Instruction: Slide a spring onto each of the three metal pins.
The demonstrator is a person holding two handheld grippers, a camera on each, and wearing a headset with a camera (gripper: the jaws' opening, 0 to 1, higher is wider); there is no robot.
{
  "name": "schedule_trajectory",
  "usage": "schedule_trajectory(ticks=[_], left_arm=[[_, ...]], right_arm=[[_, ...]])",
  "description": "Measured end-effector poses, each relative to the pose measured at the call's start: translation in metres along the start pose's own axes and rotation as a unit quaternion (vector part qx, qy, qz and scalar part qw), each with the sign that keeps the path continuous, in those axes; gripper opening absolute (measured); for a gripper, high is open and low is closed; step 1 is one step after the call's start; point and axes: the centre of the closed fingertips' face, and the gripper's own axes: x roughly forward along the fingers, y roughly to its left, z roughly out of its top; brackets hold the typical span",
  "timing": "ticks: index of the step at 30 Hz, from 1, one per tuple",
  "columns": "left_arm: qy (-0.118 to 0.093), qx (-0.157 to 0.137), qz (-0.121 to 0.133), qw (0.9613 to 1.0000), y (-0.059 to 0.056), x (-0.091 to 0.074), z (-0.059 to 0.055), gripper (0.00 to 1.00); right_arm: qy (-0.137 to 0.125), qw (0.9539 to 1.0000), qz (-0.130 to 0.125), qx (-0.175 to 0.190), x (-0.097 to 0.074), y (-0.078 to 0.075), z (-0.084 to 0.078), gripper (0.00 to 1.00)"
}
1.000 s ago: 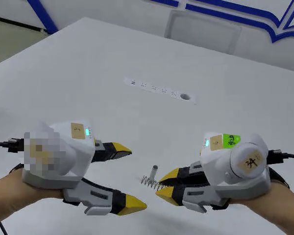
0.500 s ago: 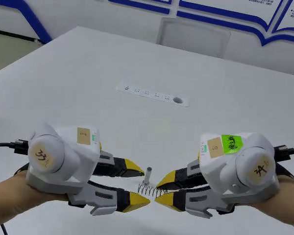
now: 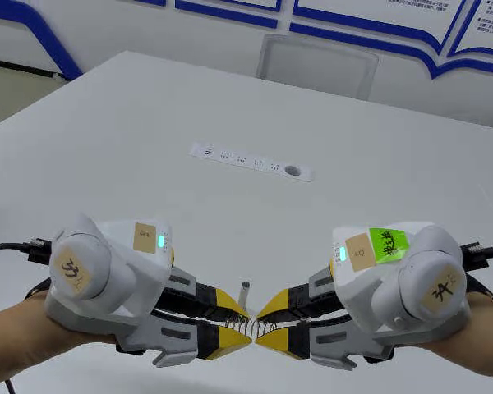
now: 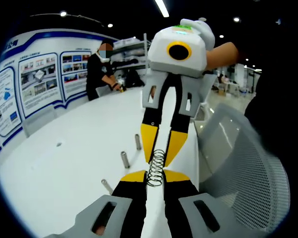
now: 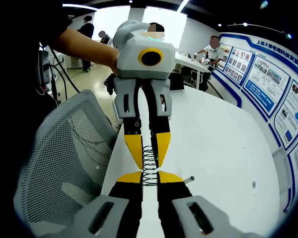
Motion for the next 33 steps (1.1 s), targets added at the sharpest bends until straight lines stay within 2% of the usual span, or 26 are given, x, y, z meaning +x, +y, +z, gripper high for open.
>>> schedule_trajectory(ticks=[7,12,22,28,33], left_arm=[[0.009,0.017,-0.008,0.9998,-0.001,0.0,0.001,0.1],[0.011,0.021,-0.008,0.9997,-0.002,-0.001,0.001,0.1],[0.009,0.027,-0.007,0.9996,-0.001,-0.002,0.001,0.1],[0.011,0.028,-0.009,0.9995,-0.002,-0.002,-0.001,0.1],[0.012,0.019,-0.007,0.9997,0.003,-0.004,-0.001,0.1]], right_arm=[[-0.003,0.9999,-0.006,-0.009,0.0,-0.001,-0.001,0.13],[-0.005,0.9999,-0.008,0.01,-0.002,-0.005,-0.008,0.15],[-0.024,0.9985,0.009,0.047,-0.002,-0.002,-0.008,0.11],[-0.034,0.9976,0.016,0.058,-0.004,-0.002,-0.004,0.11],[-0.053,0.9965,0.018,0.063,-0.009,-0.004,0.006,0.11]])
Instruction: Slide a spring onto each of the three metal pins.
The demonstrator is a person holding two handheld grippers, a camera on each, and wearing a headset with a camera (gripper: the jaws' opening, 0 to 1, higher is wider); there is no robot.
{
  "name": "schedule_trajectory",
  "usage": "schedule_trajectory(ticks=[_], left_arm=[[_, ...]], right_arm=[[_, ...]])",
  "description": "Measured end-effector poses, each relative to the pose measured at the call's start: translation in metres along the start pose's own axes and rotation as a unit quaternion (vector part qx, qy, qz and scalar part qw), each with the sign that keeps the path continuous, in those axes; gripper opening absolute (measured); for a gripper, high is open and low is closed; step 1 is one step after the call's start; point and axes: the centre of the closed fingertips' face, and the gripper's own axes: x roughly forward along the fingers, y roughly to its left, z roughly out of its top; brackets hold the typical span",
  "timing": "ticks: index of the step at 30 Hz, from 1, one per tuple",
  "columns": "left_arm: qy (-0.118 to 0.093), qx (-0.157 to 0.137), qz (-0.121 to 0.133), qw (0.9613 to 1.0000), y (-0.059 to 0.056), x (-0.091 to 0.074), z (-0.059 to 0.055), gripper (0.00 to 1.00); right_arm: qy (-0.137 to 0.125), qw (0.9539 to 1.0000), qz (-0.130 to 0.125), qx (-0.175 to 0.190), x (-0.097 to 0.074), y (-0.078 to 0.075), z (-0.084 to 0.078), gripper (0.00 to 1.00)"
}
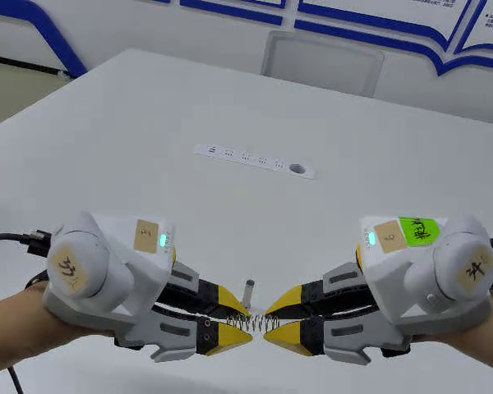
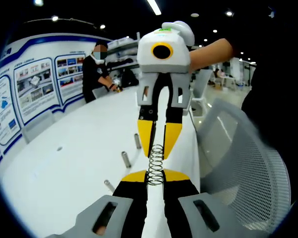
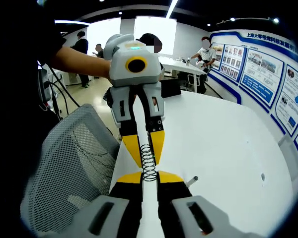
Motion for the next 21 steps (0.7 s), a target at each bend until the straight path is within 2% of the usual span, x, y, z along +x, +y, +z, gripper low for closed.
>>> schedule_trajectory(ticks=[4,8,17,21], left_arm=[[0.004,0.004,0.001,1.0,0.0,0.001,-0.003,0.1],[0.003,0.002,0.005,1.0,0.003,0.003,-0.004,0.1],[-0.011,-0.006,0.016,0.9998,0.009,0.0,-0.002,0.1],[-0.011,-0.008,0.017,0.9998,0.01,0.001,-0.002,0.1]], right_arm=[[-0.037,0.9992,0.01,0.01,-0.004,0.002,0.018,0.11],[-0.028,0.9996,0.006,-0.004,-0.001,0.0,0.021,0.11],[-0.048,0.9987,0.007,0.014,0.002,-0.005,0.029,0.11],[-0.056,0.9983,0.003,0.016,0.003,-0.007,0.034,0.11]])
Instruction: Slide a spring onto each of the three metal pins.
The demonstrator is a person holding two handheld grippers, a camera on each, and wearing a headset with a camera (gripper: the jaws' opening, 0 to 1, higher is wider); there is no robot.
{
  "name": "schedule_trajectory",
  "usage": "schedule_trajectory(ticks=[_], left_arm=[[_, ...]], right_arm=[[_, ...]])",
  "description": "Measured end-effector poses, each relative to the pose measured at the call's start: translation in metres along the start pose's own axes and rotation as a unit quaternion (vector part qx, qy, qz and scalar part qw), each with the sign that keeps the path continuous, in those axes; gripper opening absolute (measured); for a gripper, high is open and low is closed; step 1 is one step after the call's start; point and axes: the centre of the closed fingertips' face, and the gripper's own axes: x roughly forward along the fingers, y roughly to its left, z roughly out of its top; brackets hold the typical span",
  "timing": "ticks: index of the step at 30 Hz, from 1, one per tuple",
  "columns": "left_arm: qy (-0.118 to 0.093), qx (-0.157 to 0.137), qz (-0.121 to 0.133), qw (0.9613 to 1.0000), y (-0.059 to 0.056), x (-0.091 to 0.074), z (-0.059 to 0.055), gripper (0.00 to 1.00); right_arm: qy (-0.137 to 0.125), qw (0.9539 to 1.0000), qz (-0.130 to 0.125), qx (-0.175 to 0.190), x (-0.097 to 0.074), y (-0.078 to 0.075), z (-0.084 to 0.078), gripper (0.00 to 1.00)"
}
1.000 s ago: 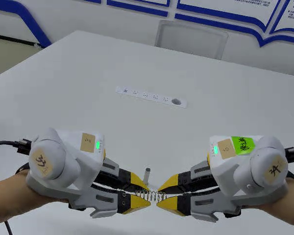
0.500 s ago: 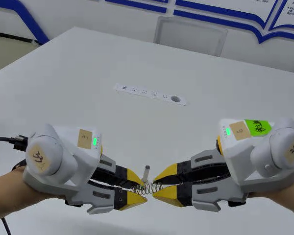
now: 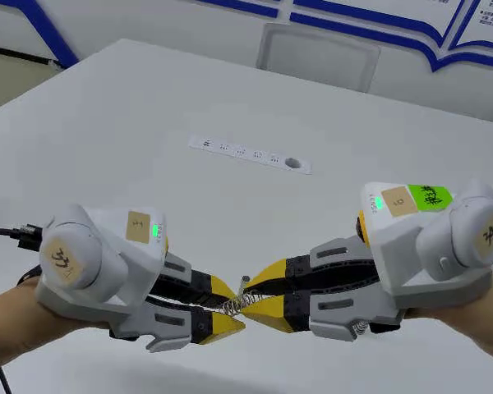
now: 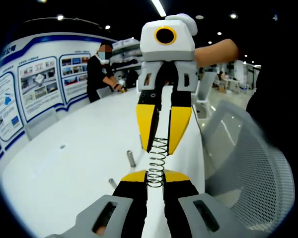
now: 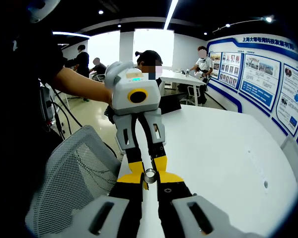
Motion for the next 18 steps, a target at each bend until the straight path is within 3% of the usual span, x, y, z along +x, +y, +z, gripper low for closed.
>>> schedule_trajectory(ticks=[10,18], left_arm=[[-0.014,-0.013,-0.007,0.9998,-0.003,0.003,0.006,0.1],[-0.008,-0.023,-0.005,0.9997,-0.001,0.001,0.0,0.11]], right_arm=[[-0.033,0.9989,0.001,0.033,0.003,-0.003,0.014,0.11],[-0.027,0.999,0.002,0.036,0.008,-0.003,0.013,0.1]])
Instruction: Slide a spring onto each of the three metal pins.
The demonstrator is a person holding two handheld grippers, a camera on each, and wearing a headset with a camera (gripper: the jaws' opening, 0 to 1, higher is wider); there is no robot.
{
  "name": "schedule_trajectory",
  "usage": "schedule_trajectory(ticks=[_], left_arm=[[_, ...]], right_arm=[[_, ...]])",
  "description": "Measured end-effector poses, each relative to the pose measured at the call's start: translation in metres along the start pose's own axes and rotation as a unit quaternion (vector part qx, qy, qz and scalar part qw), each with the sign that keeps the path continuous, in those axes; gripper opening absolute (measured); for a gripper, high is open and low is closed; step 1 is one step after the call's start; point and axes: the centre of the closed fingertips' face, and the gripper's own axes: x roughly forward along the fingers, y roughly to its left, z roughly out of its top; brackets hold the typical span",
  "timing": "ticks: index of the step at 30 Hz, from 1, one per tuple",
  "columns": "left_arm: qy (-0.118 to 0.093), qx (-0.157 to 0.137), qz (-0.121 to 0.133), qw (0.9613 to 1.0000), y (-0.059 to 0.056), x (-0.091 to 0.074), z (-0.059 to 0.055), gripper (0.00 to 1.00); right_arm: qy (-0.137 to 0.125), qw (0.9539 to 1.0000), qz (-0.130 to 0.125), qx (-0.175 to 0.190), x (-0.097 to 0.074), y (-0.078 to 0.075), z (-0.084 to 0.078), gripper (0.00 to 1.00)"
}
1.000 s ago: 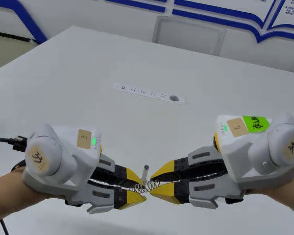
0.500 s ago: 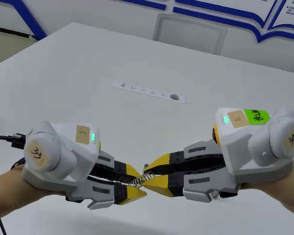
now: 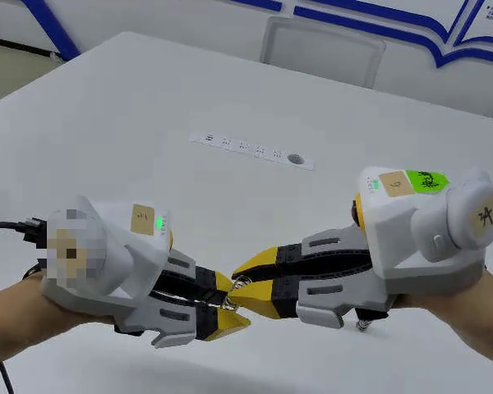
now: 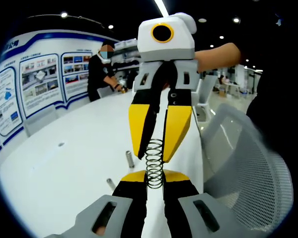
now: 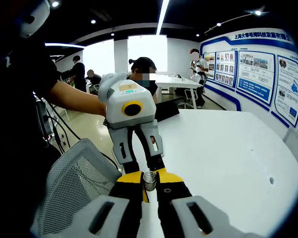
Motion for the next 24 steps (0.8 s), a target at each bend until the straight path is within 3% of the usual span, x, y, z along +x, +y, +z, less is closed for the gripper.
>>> schedule_trajectory(ticks=[3,9,12,16,18,24], left_arm=[[-0.002,-0.029,-0.002,0.9996,0.001,-0.001,-0.001,0.11],[-0.014,-0.021,0.02,0.9995,0.01,-0.006,0.0,0.12],[-0.01,-0.026,0.027,0.9992,0.014,-0.008,-0.002,0.15],[-0.006,-0.03,0.041,0.9987,0.02,-0.013,-0.007,0.25],[-0.013,-0.031,0.058,0.9978,0.026,-0.017,-0.005,0.28],[-0.015,-0.037,0.071,0.9967,0.032,-0.024,-0.005,0.36]], right_arm=[[-0.001,1.0,0.002,0.004,0.001,0.0,0.001,0.1],[-0.01,0.9999,-0.009,0.01,-0.002,-0.008,0.005,0.1],[-0.013,0.9997,-0.018,0.01,-0.006,-0.014,0.007,0.1],[-0.021,0.9989,-0.039,0.016,-0.012,-0.028,0.01,0.1],[-0.021,0.9978,-0.06,0.022,-0.016,-0.042,0.009,0.1],[-0.017,0.9952,-0.09,0.034,-0.018,-0.065,0.003,0.11]])
